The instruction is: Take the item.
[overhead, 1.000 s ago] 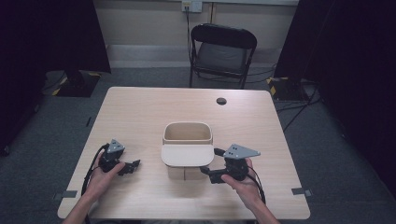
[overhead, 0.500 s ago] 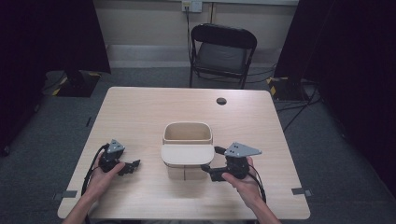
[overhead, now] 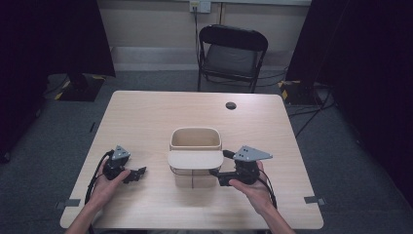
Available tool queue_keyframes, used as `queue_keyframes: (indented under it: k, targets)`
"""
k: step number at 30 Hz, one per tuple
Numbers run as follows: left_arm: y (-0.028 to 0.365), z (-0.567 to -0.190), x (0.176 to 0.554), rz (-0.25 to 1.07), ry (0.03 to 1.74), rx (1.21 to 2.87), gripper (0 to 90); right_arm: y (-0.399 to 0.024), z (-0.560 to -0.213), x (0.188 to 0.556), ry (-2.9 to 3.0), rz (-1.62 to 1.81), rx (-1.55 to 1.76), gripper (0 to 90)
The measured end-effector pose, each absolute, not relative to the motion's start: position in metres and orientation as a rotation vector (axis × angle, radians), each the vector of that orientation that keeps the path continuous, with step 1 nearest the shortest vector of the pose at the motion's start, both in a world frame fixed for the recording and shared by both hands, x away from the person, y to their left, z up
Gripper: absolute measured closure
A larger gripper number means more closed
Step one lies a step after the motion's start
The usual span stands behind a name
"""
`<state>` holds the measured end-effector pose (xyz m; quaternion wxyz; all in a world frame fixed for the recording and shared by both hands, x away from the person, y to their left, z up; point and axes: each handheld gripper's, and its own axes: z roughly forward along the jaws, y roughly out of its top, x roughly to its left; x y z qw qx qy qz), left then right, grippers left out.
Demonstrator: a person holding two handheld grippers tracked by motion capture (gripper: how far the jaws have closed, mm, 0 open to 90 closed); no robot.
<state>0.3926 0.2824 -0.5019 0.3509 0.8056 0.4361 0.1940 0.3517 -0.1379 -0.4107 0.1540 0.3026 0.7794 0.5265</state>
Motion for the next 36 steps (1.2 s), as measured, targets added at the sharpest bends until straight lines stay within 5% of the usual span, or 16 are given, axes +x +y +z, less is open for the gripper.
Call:
queue_keyframes:
  k: [36]
  targets:
    - [0.2824,-0.5019,0.3926,0.503,1.13,2.086,11.7,-0.1396,-0.4047,0.3607,2.211,1.55,0.876,24.9]
